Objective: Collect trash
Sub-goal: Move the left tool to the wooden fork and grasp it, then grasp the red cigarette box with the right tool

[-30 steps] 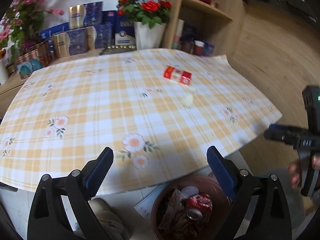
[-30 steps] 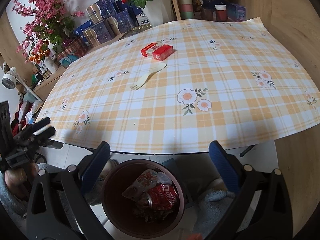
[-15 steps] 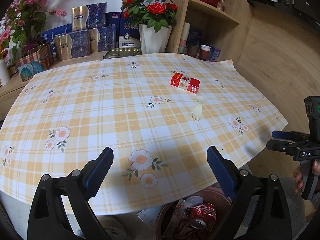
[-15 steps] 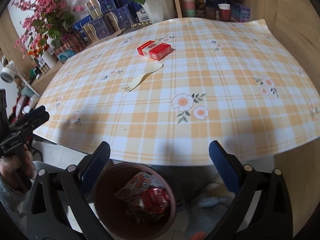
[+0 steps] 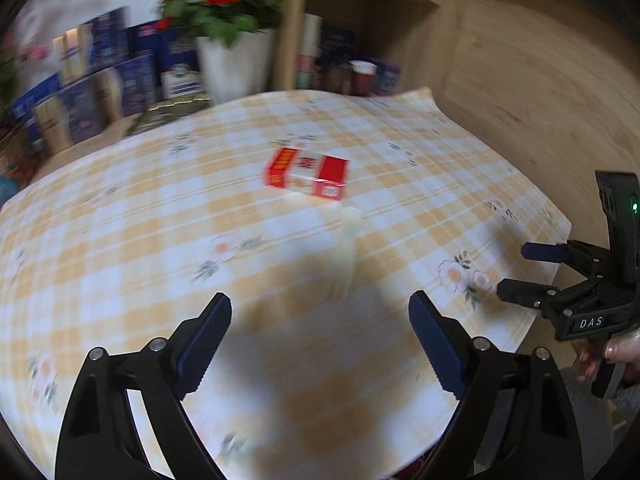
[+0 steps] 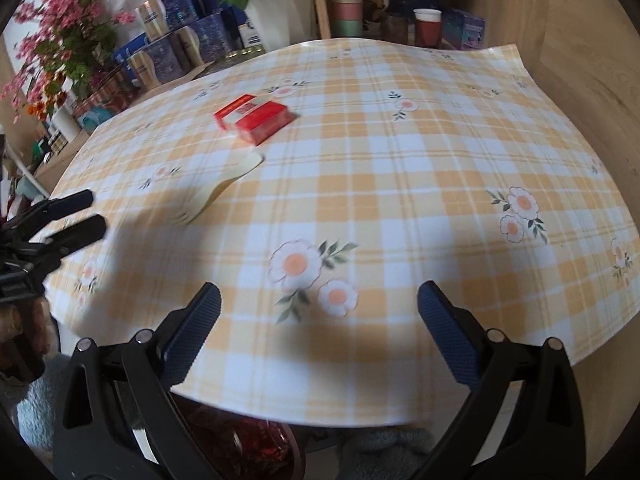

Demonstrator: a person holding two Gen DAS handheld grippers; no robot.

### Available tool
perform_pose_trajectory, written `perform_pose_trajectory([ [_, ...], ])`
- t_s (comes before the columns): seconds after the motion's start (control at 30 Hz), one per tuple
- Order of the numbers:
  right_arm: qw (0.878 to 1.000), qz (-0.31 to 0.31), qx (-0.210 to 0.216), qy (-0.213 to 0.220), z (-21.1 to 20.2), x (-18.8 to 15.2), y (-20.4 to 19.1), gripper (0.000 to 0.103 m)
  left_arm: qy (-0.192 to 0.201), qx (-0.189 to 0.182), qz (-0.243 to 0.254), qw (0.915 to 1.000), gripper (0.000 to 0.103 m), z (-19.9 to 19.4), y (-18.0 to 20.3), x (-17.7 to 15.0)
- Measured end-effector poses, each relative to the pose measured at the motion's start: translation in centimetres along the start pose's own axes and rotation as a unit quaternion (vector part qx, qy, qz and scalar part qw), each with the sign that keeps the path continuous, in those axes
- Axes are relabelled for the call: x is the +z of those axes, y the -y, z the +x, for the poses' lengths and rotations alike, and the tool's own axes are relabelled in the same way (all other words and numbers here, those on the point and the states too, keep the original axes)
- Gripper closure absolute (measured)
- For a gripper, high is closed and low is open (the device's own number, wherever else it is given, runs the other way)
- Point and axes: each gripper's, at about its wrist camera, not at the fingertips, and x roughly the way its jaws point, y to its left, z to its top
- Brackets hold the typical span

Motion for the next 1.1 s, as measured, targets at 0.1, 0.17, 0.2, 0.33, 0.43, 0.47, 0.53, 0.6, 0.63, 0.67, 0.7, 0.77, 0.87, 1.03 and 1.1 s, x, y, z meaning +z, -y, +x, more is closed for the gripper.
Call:
perform_pose_trajectory([
  [0.1, 1.000, 0.015, 0.009, -0.002, 0.7, 0.4, 0.8, 0.006, -0.017, -0.004, 0.015, 0.9997, 0.025, 2.5, 0.8, 1.3],
  [0.17, 1.000, 0.021, 0.010, 0.001, 0.8, 0.5, 1.1, 0.006, -0.036, -0.008, 0.010, 0.9993, 0.034, 4.4, 1.0, 2.2],
  [0.2, 1.000, 0.024, 0.009, 0.001, 0.8, 0.5, 1.1, 0.006, -0.041, -0.007, 0.008, 0.9991, 0.035, 5.0, 1.0, 2.4],
  [0.33, 1.000, 0.025, 0.011, 0.007, 0.7, 0.5, 1.5, 0.006, -0.055, 0.001, 0.011, 0.9984, 0.039, 7.2, 1.0, 2.9],
  [0.43, 1.000, 0.026, 0.011, 0.006, 0.9, 0.6, 1.8, 0.006, -0.072, 0.013, 0.023, 0.9971, 0.044, 8.6, 1.2, 3.1],
  [0.47, 1.000, 0.027, 0.012, 0.006, 1.0, 0.6, 1.9, 0.006, -0.075, 0.015, 0.024, 0.9968, 0.044, 8.8, 1.2, 3.1],
  [0.53, 1.000, 0.027, 0.012, 0.007, 1.0, 0.6, 1.9, 0.006, -0.080, 0.018, 0.028, 0.9962, 0.044, 9.3, 1.2, 3.1],
  [0.6, 1.000, 0.023, 0.013, 0.010, 1.0, 0.7, 1.9, 0.006, -0.078, 0.022, 0.033, 0.9962, 0.044, 9.6, 1.4, 3.2],
  [0.63, 1.000, 0.021, 0.012, 0.011, 1.0, 0.8, 1.8, 0.006, -0.078, 0.023, 0.036, 0.9960, 0.045, 9.7, 1.5, 3.3],
  [0.67, 1.000, 0.019, 0.011, 0.010, 1.0, 0.9, 1.7, 0.006, -0.079, 0.023, 0.040, 0.9959, 0.048, 9.7, 1.6, 3.3],
  [0.7, 1.000, 0.020, 0.011, 0.008, 1.1, 0.9, 1.8, 0.006, -0.079, 0.027, 0.046, 0.9954, 0.065, 9.7, 1.8, 3.3],
  [0.77, 1.000, 0.027, 0.015, 0.006, 1.0, 1.1, 1.8, 0.006, -0.081, 0.025, 0.054, 0.9950, 0.085, 9.5, 1.8, 3.3],
  [0.87, 0.999, 0.031, 0.021, 0.002, 1.1, 1.6, 1.8, 0.006, -0.060, 0.028, 0.043, 0.9969, 0.085, 8.1, 0.9, 2.9],
  [1.03, 1.000, -0.014, 0.018, -0.011, 2.1, 4.1, 0.3, 0.006, -0.042, 0.007, -0.022, 0.9989, 0.085, 5.1, -2.1, 1.7],
  [1.1, 0.999, -0.049, 0.020, -0.010, 2.9, 6.0, -1.1, 0.006, -0.033, 0.004, -0.046, 0.9984, 0.085, 3.8, -3.4, 1.1],
])
